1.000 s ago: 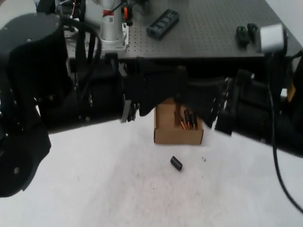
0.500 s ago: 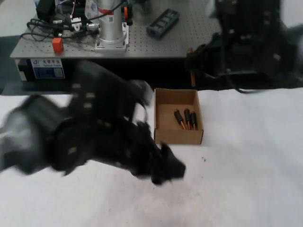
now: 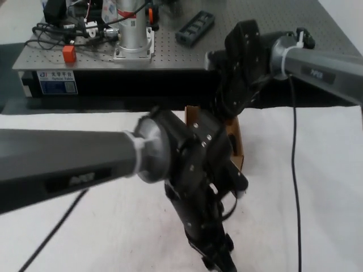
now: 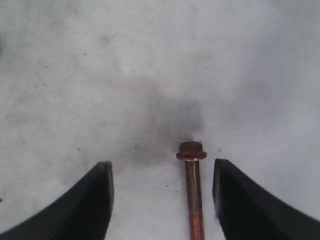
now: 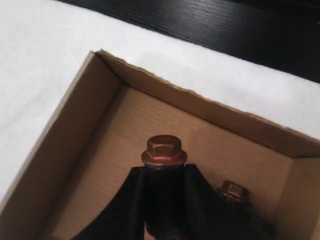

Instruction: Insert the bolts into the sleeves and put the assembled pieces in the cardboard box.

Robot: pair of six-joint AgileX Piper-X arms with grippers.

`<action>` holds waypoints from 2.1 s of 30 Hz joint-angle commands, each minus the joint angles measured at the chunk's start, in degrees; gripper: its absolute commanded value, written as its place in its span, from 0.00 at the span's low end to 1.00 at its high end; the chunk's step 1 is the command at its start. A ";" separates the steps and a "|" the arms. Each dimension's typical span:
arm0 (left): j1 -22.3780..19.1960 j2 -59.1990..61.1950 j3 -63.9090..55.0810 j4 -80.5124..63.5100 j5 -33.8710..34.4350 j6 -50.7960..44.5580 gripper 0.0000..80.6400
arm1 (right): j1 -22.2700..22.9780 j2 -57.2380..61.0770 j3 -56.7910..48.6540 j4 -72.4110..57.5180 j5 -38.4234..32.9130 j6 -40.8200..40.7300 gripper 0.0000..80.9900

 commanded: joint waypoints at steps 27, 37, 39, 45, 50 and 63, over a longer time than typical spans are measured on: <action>-4.15 6.36 -1.89 -0.89 -9.05 -5.20 0.01 | -1.73 -21.26 4.51 14.92 -6.31 -3.74 0.41; 9.51 -19.93 8.74 -9.10 -10.21 -21.29 0.01 | 4.75 -26.61 23.92 17.42 -6.19 -6.16 0.41; 12.05 -25.85 11.72 -11.20 -10.05 -21.93 0.01 | 7.50 -24.03 24.05 15.90 -3.46 -5.95 0.41; 17.06 -38.93 16.26 -15.48 -8.49 -22.93 0.01 | 12.86 -15.18 19.99 13.87 2.62 -6.18 0.41; 18.94 -45.19 16.90 -14.99 -8.49 -22.93 0.01 | 13.00 -8.72 14.83 15.80 7.16 -6.76 0.41; 18.92 -48.22 16.90 -14.76 -8.49 -22.77 0.01 | 12.89 -4.73 13.31 19.53 12.22 -10.06 0.15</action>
